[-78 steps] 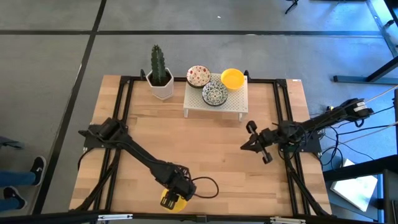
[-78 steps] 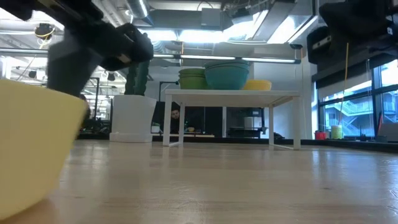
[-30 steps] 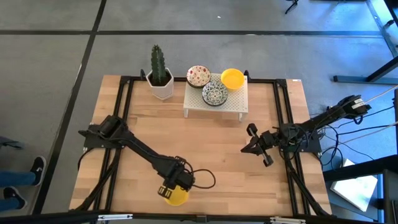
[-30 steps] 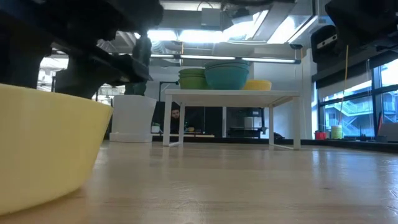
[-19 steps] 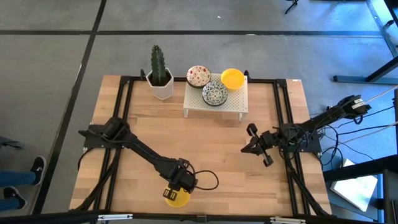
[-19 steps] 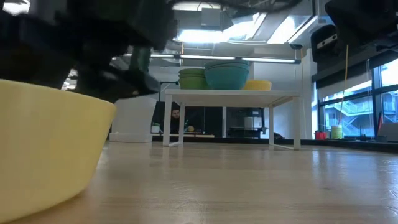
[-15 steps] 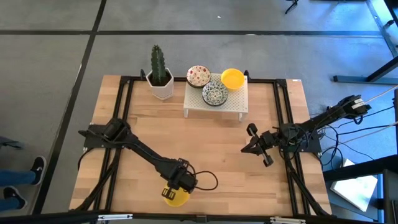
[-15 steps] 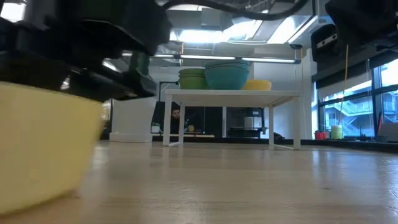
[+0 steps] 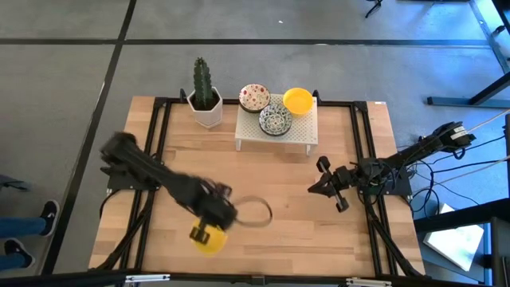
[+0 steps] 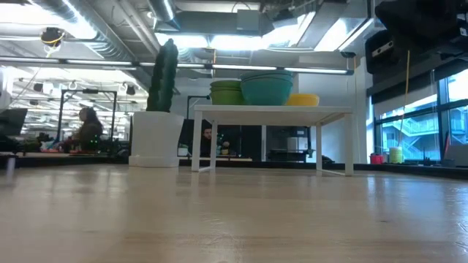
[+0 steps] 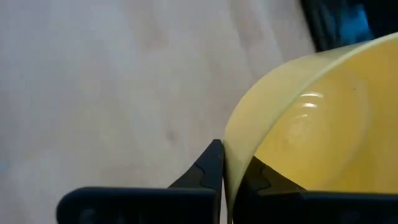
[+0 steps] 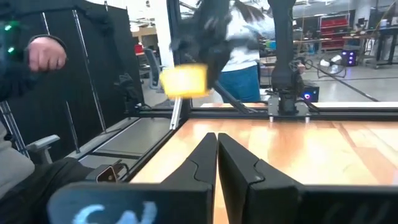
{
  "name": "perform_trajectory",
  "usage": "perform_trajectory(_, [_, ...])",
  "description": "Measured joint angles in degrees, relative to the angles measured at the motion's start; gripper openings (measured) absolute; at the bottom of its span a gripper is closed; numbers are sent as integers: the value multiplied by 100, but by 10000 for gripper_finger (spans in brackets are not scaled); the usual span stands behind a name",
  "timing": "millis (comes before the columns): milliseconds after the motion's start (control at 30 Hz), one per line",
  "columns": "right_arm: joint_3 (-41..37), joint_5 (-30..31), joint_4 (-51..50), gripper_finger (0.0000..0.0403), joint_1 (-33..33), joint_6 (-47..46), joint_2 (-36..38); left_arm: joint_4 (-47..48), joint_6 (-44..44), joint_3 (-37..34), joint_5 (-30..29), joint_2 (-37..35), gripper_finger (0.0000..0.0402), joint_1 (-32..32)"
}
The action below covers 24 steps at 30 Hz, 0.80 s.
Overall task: Pick & Place Mini bowls
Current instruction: Stack the yellow bowl on the yellow bowls on the shelf
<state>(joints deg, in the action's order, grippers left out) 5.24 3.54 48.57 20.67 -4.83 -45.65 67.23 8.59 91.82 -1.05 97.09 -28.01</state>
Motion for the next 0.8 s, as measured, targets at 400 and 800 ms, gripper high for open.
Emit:
perform_trajectory(400, [2,-6,-14,16,0,39,0,-2251,714,-3485,-294,-3485,3,551])
perform_trajectory(800, [1,748,-91,16,2,-64,-309,-6944,322,-6591,-545,-4807,3,1075])
